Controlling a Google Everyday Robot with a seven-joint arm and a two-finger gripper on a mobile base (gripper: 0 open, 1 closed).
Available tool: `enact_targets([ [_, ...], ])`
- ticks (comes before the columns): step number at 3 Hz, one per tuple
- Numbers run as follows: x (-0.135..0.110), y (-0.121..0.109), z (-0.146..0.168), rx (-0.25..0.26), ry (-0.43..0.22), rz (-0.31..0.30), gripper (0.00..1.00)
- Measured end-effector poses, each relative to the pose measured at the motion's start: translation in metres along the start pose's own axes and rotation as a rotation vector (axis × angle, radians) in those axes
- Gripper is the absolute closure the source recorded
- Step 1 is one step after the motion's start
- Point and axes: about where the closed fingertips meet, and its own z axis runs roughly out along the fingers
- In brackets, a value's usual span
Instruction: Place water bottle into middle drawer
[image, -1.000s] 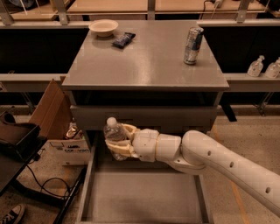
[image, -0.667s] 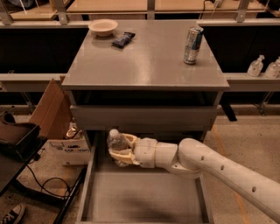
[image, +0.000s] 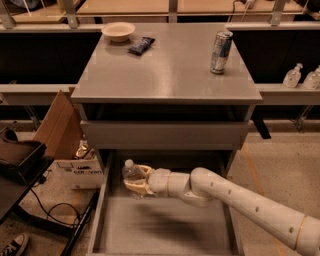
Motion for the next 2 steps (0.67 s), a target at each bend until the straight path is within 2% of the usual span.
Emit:
enact_targets([
  [1, 0.037, -0.007, 0.013, 0.039, -0.051, 0.073, 1.00],
  [2, 0.078, -0.008, 0.029, 0.081, -0.135, 0.159, 1.00],
])
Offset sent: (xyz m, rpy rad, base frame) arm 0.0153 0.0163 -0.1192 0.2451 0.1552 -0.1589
